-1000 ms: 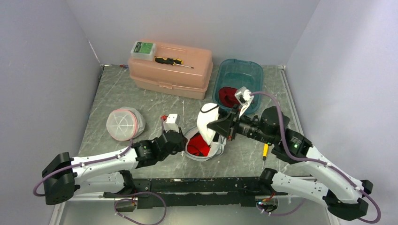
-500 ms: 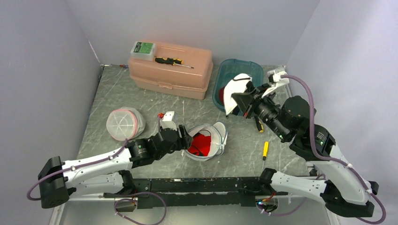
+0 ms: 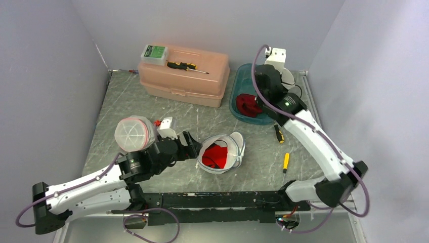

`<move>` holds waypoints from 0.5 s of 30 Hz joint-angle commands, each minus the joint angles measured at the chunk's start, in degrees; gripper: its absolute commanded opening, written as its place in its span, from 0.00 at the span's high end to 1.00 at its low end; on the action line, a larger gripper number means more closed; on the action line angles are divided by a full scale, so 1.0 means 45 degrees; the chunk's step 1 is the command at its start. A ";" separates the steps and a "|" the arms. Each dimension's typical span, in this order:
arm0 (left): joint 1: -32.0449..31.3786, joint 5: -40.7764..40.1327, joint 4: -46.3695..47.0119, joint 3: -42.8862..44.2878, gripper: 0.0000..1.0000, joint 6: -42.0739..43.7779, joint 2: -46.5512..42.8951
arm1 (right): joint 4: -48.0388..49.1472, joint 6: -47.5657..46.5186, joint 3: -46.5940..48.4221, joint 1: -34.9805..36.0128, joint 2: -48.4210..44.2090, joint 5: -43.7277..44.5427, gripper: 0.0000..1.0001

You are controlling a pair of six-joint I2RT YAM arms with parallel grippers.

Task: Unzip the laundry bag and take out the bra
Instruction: Place the bra in the bin.

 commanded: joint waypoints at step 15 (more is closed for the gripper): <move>-0.0060 -0.2305 -0.2212 0.0179 0.06 -0.1319 -0.0766 | 0.2565 0.0024 0.4565 -0.5174 0.7500 -0.2347 1.00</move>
